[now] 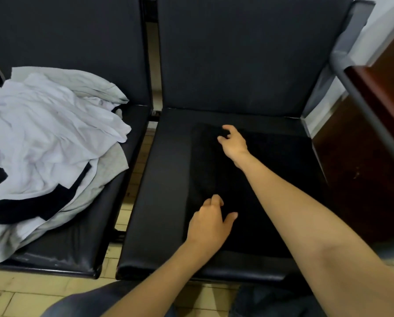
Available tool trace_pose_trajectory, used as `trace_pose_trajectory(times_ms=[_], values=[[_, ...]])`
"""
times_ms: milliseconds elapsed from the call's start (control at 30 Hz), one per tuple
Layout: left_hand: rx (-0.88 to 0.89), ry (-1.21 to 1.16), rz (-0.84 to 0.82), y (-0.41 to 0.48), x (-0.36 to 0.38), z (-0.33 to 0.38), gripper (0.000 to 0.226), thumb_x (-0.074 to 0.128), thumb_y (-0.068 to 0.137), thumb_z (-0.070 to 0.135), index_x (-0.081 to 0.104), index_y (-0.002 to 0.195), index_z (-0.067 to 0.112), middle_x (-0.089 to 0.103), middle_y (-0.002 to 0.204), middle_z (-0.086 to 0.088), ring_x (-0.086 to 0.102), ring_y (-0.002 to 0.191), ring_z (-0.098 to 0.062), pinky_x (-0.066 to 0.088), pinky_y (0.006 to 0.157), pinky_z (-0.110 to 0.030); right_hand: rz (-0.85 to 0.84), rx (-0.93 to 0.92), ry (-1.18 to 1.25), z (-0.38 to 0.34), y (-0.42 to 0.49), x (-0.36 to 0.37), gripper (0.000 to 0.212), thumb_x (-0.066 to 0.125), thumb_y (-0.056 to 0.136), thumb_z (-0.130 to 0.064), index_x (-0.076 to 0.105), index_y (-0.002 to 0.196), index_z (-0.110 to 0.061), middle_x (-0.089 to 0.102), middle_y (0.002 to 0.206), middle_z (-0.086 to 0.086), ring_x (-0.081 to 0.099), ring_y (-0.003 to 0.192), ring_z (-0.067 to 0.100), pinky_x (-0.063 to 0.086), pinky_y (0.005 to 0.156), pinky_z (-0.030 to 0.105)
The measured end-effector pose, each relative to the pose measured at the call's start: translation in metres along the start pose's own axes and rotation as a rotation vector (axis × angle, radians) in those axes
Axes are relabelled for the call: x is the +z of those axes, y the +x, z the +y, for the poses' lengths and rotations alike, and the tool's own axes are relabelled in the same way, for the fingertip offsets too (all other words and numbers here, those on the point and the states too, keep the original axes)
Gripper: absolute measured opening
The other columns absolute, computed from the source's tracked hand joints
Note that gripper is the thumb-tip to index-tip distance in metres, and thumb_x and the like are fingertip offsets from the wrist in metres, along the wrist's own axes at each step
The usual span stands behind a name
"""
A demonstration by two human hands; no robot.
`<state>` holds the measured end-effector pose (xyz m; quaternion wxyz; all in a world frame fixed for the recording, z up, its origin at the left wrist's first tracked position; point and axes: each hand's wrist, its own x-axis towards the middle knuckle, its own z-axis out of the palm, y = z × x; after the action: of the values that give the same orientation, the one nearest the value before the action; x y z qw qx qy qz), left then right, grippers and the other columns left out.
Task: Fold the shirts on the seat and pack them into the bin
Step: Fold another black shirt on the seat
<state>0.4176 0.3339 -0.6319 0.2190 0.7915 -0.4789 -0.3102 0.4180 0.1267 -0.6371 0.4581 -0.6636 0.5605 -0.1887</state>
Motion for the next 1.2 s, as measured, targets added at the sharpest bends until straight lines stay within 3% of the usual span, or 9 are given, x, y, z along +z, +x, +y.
trace_pose_trajectory(times_ms=[100,233,333,600,700,800,867,1000,1200], values=[[0.028,-0.012,-0.04,-0.009,0.002,0.0,0.056,0.068,0.082,0.04,0.039,0.125,0.02,0.049,0.116,0.002,0.057,0.1,-0.02,0.05,0.082,-0.033,-0.054,-0.003,-0.094,0.004,0.001,-0.002,0.04,0.052,0.096,-0.006,0.052,0.135,-0.016,0.05,0.137,0.009,0.052,0.12,0.024,0.042,0.088,0.025],[0.095,-0.075,-0.008,-0.016,0.003,0.001,0.038,0.064,0.082,0.016,0.045,0.114,0.021,0.054,0.09,0.006,0.058,0.079,-0.014,0.053,0.072,-0.034,0.025,-0.028,-0.019,0.007,0.004,-0.01,0.044,0.046,0.096,0.001,0.052,0.136,-0.018,0.052,0.135,0.011,0.058,0.105,0.021,0.047,0.08,0.022],[0.156,-0.174,0.059,-0.019,0.01,0.002,0.026,0.064,0.082,0.012,0.053,0.103,0.021,0.051,0.082,0.009,0.053,0.068,-0.009,0.052,0.067,-0.028,0.057,-0.062,-0.04,0.012,0.004,-0.014,0.046,0.045,0.097,0.001,0.048,0.139,-0.016,0.049,0.139,0.011,0.053,0.119,0.023,0.044,0.085,0.02],[0.132,-0.222,0.14,-0.023,0.025,0.002,0.03,0.055,0.093,0.039,0.055,0.118,0.023,0.053,0.102,0.01,0.056,0.081,-0.005,0.051,0.078,-0.025,0.027,-0.117,-0.115,0.023,-0.003,-0.031,0.041,0.039,0.1,-0.005,0.048,0.139,-0.018,0.038,0.149,0.004,0.045,0.129,0.021,0.041,0.105,0.03],[0.291,-0.113,0.225,-0.029,0.03,0.011,0.026,0.053,0.096,0.028,0.056,0.12,0.02,0.053,0.113,0.009,0.054,0.096,-0.005,0.051,0.081,-0.025,0.128,-0.094,-0.14,0.037,-0.007,-0.058,0.033,0.044,0.099,-0.01,0.057,0.128,-0.017,0.054,0.131,0.008,0.056,0.112,0.021,0.047,0.089,0.028],[0.5,0.099,0.226,-0.026,0.053,0.03,0.02,0.062,0.082,0.025,0.067,0.099,0.016,0.061,0.097,0.003,0.059,0.088,-0.014,0.053,0.068,-0.025,0.227,-0.034,-0.219,0.067,-0.009,-0.097,0.027,0.048,0.097,-0.011,0.062,0.12,-0.014,0.057,0.127,0.011,0.055,0.115,0.025,0.045,0.091,0.028],[0.588,0.183,0.151,-0.02,0.078,0.046,0.027,0.071,0.069,0.034,0.07,0.092,0.018,0.063,0.089,0.004,0.062,0.079,-0.016,0.054,0.064,-0.024,0.259,0.019,-0.289,0.088,-0.01,-0.122,0.026,0.048,0.097,-0.012,0.062,0.119,-0.015,0.05,0.133,0.013,0.048,0.123,0.031,0.043,0.097,0.031],[0.682,0.198,0.073,-0.011,0.117,0.071,0.04,0.075,0.065,0.049,0.071,0.096,0.024,0.063,0.09,0.006,0.06,0.079,-0.014,0.05,0.068,-0.022,0.205,0.119,-0.408,0.112,-0.013,-0.158,0.033,0.048,0.099,-0.019,0.054,0.132,-0.022,0.022,0.154,0.01,0.011,0.143,0.029,0.019,0.113,0.031],[0.817,0.219,0.129,-0.007,0.144,0.088,0.026,0.072,0.073,0.042,0.072,0.092,0.024,0.062,0.09,0.004,0.057,0.077,-0.014,0.049,0.064,-0.023,0.118,0.091,-0.267,0.123,-0.001,-0.175,0.038,0.046,0.101,-0.016,0.048,0.139,-0.017,0.021,0.157,0.003,0.031,0.138,0.019,0.029,0.087,0.012]])
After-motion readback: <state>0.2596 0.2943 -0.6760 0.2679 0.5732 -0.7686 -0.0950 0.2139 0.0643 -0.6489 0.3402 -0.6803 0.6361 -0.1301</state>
